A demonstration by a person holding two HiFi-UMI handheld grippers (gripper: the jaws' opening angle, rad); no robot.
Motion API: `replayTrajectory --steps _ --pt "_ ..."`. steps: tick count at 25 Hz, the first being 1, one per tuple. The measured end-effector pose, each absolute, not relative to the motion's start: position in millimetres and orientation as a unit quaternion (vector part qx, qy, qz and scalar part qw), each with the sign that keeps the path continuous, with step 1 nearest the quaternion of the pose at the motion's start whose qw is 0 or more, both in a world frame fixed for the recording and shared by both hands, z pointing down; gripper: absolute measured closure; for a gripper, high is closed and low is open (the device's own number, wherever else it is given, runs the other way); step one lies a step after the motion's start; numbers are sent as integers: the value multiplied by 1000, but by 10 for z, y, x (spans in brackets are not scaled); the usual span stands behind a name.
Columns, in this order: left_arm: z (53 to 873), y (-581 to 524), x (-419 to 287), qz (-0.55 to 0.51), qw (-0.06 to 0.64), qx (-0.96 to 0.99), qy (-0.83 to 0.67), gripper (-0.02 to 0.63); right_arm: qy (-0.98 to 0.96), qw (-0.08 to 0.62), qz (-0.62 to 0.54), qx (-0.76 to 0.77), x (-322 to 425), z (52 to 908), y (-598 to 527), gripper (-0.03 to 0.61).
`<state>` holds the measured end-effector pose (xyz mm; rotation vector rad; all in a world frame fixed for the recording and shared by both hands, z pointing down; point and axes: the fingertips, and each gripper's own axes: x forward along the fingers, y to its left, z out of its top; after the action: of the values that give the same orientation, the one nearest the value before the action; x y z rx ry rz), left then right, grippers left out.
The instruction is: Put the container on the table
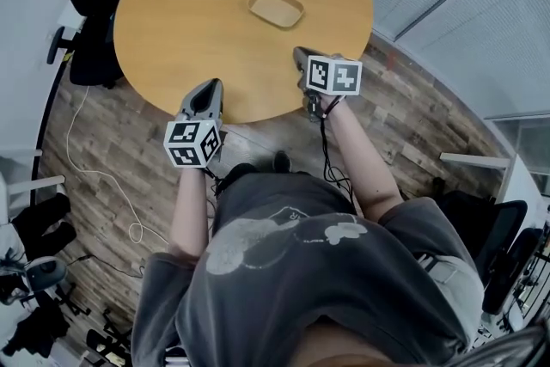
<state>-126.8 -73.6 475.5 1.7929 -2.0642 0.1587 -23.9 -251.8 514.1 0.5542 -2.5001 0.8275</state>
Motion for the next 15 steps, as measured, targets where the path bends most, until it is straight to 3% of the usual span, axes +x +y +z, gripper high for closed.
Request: replayTrajectory --steps 15 --pt "4734 74 -1191 27 201 633 -747 614 -926 233 250 162 -381 4974 -1603 580"
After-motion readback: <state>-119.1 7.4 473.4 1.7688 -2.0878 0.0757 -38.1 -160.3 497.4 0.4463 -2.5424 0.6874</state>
